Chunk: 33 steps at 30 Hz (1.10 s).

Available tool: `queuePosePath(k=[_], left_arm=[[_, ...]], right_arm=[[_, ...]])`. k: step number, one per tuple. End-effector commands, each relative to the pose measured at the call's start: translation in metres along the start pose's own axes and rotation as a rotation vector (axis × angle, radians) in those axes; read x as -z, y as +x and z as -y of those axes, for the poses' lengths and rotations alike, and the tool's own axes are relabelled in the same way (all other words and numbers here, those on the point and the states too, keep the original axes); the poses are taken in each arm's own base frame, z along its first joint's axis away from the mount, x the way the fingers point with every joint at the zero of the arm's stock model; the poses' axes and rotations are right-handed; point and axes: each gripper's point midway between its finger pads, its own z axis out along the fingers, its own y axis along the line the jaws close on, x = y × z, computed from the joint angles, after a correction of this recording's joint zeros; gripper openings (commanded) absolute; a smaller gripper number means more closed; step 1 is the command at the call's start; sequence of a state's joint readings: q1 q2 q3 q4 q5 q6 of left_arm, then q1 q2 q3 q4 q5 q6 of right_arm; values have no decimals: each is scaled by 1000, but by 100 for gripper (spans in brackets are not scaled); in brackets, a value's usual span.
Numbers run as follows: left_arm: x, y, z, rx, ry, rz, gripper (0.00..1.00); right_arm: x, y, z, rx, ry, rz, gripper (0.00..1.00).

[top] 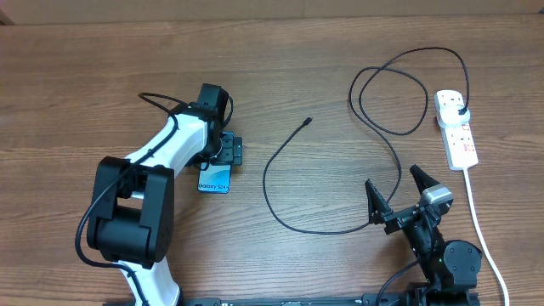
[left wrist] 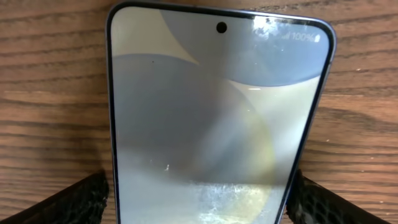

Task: Plug charger to phone and switch on socket
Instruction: 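Lower the left gripper and grasp the phone's bottom edge, then lift the phone with the left gripper and tilt it toward center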

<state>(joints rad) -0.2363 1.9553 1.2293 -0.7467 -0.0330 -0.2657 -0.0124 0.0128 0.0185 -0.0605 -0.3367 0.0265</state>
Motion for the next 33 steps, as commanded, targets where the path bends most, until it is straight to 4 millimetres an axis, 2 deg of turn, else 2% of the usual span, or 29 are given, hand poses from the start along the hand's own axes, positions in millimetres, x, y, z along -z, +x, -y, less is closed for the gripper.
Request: queuePosePath(k=[1, 5, 8, 13, 29, 33], left_arm=[[-46, 39, 2, -42, 9, -163, 88], [-48, 43, 1, -43, 3, -183, 80], [-45, 41, 1, -41, 3, -185, 79], [-30, 27, 4, -42, 2, -178, 77], [78, -48, 18, -46, 11, -69, 75], [102, -61, 32, -20, 85, -37, 75]], right_arm=[[0, 2, -2, -1, -11, 4, 100], [0, 2, -2, -1, -11, 4, 100], [0, 2, -2, -1, -11, 4, 100], [0, 2, -2, -1, -11, 4, 100], [0, 2, -2, -1, -11, 4, 100], [0, 2, -2, -1, -11, 4, 100]])
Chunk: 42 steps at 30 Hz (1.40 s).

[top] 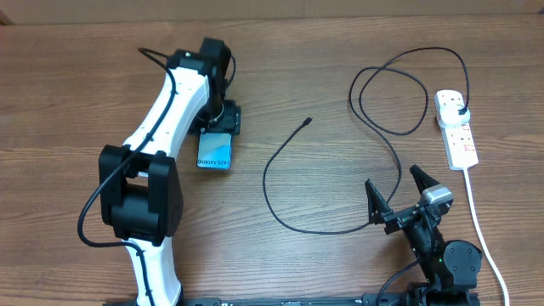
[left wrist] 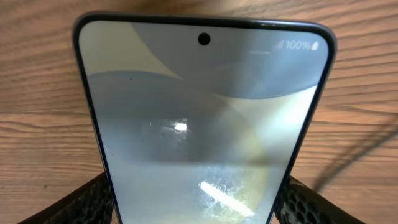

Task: Plug charger to phone and switch on socket
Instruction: 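Lift the phone with the left gripper and tilt it toward center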

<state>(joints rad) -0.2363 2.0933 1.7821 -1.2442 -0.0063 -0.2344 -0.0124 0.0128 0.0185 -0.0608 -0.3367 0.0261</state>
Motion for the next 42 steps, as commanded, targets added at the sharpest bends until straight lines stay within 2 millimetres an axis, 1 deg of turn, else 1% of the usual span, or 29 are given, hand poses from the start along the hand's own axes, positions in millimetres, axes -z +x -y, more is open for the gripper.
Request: queuePosePath(k=[1, 2, 3, 6, 9, 12, 13, 18, 20, 26, 28, 30, 33, 37, 42], left_arm=[[30, -15, 21, 16, 107, 60, 75], [36, -18, 27, 29, 137, 70, 75], [46, -22, 39, 63, 210, 79, 74], [61, -25, 59, 133, 329, 70, 70], [71, -22, 77, 210, 444, 25, 68], [78, -18, 90, 289, 528, -33, 62], [78, -17, 92, 316, 537, -45, 60], [83, -14, 100, 460, 584, -116, 58], [85, -13, 102, 484, 599, -133, 58], [85, -13, 102, 484, 599, -134, 57], [85, -12, 102, 485, 599, -136, 45], [85, -11, 102, 487, 597, -143, 41], [89, -9, 108, 483, 634, -167, 41], [97, -6, 116, 512, 698, -217, 45], [101, -7, 115, 597, 726, -265, 44]], right_arm=[[0, 2, -2, -2, -11, 4, 100], [0, 2, -2, -2, -11, 4, 100], [0, 2, -2, -2, -11, 4, 100], [0, 2, -2, -2, -11, 4, 100], [0, 2, -2, -2, -11, 4, 100], [0, 2, -2, -2, -11, 4, 100], [0, 2, -2, -2, -11, 4, 100], [0, 2, -2, -2, -11, 4, 100], [0, 2, -2, -2, -11, 4, 100], [0, 2, -2, -2, -11, 4, 100], [0, 2, -2, -2, -11, 4, 100], [0, 2, -2, -2, -11, 4, 100], [0, 2, -2, -2, -11, 4, 100], [0, 2, -2, -2, -11, 4, 100], [0, 2, -2, -2, -11, 4, 100]])
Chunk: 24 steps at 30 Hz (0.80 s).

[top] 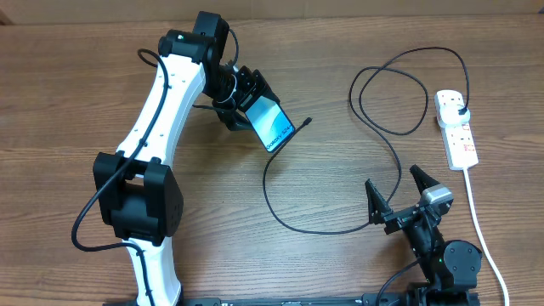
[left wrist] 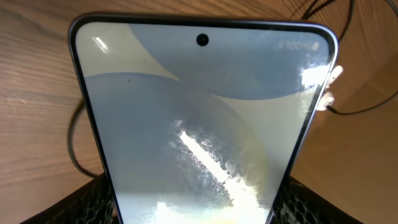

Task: Plug charger to phone and switch on socket
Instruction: 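Lift the phone with the left gripper and tilt it toward center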

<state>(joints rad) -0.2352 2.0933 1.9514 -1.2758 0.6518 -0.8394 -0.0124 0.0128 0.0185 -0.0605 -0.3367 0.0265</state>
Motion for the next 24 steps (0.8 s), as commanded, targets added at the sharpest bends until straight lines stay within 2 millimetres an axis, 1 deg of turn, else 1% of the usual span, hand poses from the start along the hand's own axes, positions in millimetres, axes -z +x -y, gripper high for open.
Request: queuePosePath(k=[1, 11, 16, 21, 24], left_arm=[[13, 9, 17, 81, 84, -49, 43], [29, 11, 24, 301, 177, -153, 41], [36, 6, 23, 374, 200, -169, 41], [45, -4, 18, 455, 213, -162, 41], [49, -7, 16, 473, 224, -165, 40]], right_arm=[[0, 2, -2, -1, -11, 4, 100], [0, 2, -2, -1, -11, 4, 100], [0, 2, -2, -1, -11, 4, 100], [0, 2, -2, -1, -11, 4, 100], [0, 2, -2, -1, -11, 4, 100]])
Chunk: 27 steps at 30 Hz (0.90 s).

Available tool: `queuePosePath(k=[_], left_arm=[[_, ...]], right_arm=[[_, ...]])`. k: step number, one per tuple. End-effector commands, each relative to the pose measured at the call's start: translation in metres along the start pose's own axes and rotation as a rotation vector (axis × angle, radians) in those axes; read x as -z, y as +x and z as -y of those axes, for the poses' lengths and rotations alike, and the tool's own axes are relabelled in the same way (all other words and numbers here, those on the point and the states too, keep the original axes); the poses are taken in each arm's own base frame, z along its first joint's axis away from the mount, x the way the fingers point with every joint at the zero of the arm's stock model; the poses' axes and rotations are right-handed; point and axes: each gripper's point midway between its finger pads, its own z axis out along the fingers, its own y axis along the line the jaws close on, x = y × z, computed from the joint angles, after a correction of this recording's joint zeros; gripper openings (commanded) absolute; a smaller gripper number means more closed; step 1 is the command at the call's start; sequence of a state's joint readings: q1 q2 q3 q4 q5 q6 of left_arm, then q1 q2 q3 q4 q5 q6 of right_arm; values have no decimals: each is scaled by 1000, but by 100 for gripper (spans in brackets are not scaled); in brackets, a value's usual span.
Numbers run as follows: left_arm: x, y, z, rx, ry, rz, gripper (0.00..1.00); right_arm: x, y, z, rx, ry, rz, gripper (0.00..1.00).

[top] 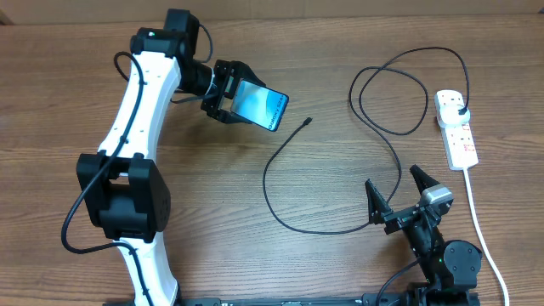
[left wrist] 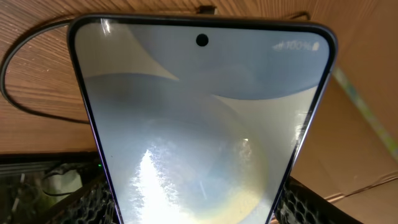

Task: Plug charger to phone and switch on socket
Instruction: 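Lift the phone with the left gripper and tilt it toward center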

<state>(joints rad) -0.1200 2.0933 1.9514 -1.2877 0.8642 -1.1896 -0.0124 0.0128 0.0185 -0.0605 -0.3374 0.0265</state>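
My left gripper (top: 228,104) is shut on a phone (top: 260,103), held in the air over the table's far left-centre, its lit screen facing up and to the right. In the left wrist view the phone (left wrist: 199,124) fills the frame between the two fingers (left wrist: 84,202). The black charger cable (top: 280,191) loops across the middle, its free plug end (top: 308,121) lying just right of the phone. The cable runs to a white socket strip (top: 456,127) at the far right. My right gripper (top: 398,189) rests open near the front edge, holding nothing.
The strip's white lead (top: 476,221) runs down the right side to the front edge. Wooden table (top: 102,212) all round. A cardboard wall (top: 340,7) runs along the back edge.
My left arm has drawn back and left, lifting the phone higher and tilting it more level. The phone's tip is now left of the cable plug. The right arm stayed put.
The phone lay flat on the table at the left, with my left gripper around it. A second later it was gripped a little farther back. Then it was in the air, tilted, near the cable's free plug. Now it is held higher and farther left.
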Motion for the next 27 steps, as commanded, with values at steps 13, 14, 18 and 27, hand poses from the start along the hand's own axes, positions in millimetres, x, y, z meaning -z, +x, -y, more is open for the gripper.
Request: queuePosePath(k=[13, 14, 18, 27], left_arm=[[15, 20, 7, 122, 45, -106, 40], [15, 21, 7, 127, 46, -109, 40], [16, 20, 7, 126, 47, -105, 41], [14, 6, 1, 128, 18, -23, 41]], right_arm=[[0, 2, -2, -1, -10, 4, 100], [0, 2, -2, -1, -10, 4, 100], [0, 2, -2, -2, -10, 4, 100], [0, 2, -2, -1, -10, 4, 100]])
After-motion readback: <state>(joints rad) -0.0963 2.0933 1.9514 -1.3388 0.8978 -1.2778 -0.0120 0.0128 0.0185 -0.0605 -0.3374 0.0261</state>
